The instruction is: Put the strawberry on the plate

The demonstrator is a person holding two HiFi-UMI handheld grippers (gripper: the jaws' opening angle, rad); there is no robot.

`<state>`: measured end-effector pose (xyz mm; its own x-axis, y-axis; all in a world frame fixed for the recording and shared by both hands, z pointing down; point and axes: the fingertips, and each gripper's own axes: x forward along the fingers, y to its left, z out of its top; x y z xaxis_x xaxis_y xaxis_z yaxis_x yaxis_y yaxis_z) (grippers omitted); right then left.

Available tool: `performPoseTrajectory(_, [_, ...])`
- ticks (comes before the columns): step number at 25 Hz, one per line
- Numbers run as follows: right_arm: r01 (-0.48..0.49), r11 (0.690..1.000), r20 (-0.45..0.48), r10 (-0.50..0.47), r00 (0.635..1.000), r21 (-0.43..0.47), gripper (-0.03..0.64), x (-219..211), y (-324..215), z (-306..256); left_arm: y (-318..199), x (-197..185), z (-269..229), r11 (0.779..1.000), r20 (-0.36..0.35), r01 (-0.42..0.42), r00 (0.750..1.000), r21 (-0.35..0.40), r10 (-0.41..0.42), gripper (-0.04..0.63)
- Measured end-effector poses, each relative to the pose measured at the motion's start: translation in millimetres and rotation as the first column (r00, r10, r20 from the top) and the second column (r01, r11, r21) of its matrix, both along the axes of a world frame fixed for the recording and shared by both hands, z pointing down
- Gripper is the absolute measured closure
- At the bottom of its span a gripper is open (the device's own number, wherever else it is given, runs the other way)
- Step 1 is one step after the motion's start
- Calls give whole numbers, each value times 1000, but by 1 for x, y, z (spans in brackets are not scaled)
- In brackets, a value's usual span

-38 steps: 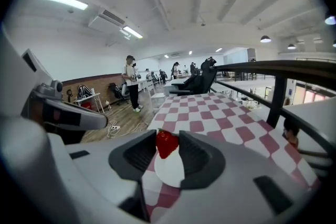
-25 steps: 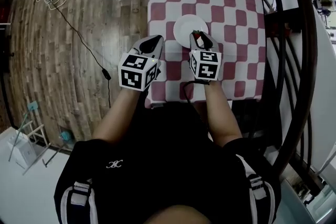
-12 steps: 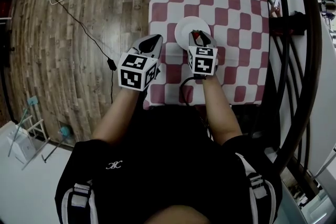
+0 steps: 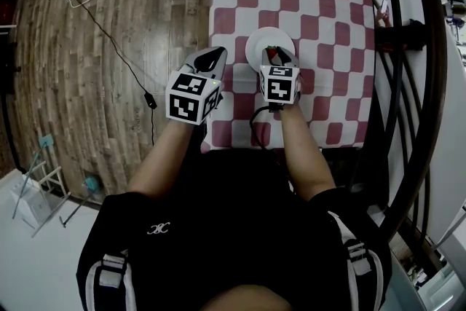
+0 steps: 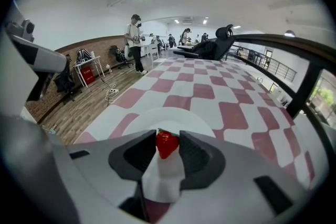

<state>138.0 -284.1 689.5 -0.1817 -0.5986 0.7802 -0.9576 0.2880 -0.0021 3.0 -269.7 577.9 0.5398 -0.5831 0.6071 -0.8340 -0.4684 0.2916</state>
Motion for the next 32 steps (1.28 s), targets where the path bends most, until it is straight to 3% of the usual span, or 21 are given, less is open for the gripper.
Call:
performPoseTrajectory(9, [20, 999, -33, -21, 999, -33, 468, -5, 2, 4, -3, -4, -3, 1000, -4, -24, 1000, 2, 24, 604])
performPoseTrajectory(19, [-30, 999, -20, 30, 999, 24, 425, -1, 1, -9, 0, -14, -10, 1000, -1, -14, 1000, 15, 14, 604])
performPoseTrajectory(25, [-71, 989, -8, 72, 997, 133, 433, 3, 2, -47, 3, -11, -22, 999, -12, -27, 1000, 39, 28, 604])
performPoseTrajectory(32, [-152, 927, 26, 152, 988, 344, 565, 10, 15, -121, 11, 3, -58, 992, -31, -70, 997, 109, 73, 604])
